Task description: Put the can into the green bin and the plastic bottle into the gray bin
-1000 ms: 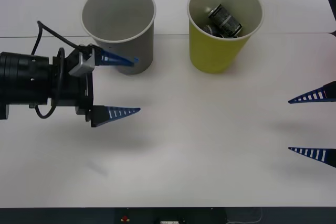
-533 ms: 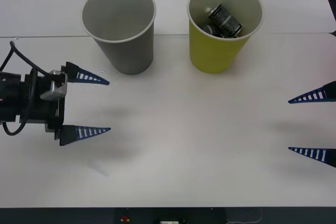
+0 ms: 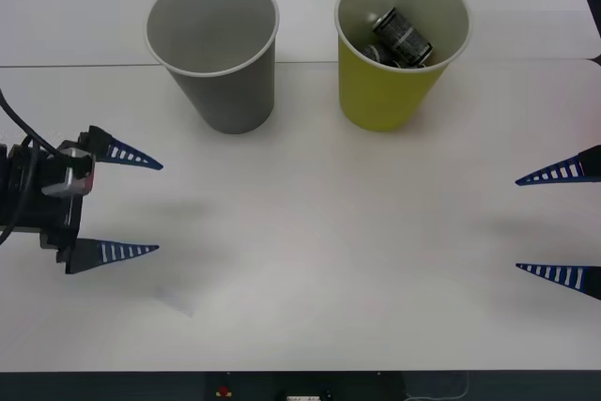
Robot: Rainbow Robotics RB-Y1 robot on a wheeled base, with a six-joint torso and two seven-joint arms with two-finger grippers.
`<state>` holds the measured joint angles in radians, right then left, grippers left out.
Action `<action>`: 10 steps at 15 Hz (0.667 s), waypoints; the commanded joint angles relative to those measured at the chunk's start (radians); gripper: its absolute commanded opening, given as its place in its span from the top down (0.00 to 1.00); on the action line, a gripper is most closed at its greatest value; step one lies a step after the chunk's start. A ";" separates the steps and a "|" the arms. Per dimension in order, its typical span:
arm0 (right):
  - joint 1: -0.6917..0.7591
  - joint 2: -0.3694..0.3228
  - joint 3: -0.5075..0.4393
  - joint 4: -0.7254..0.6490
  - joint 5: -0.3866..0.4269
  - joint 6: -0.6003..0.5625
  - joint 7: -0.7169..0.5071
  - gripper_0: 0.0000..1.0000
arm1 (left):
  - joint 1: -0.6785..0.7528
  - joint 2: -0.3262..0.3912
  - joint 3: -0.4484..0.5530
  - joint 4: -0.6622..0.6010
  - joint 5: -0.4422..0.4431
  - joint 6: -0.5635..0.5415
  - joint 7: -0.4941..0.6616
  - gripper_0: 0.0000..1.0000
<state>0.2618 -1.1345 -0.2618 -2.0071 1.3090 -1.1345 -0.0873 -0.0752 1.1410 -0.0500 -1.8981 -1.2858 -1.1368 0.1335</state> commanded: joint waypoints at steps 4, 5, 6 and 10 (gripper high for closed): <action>0.000 0.000 0.000 0.000 0.000 0.000 0.000 0.00 | 0.012 0.000 0.002 0.020 -0.010 -0.009 -0.009 0.00; 0.000 0.000 0.000 0.000 0.000 0.000 0.000 0.00 | 0.012 0.000 0.002 0.027 -0.012 -0.011 -0.009 0.00; 0.000 0.000 0.000 0.000 0.000 0.000 0.000 0.00 | 0.012 0.000 0.002 0.031 -0.012 -0.009 -0.006 0.00; 0.000 0.000 0.000 0.000 0.000 0.000 0.000 0.00 | 0.012 0.000 0.002 0.033 -0.021 -0.009 -0.008 0.00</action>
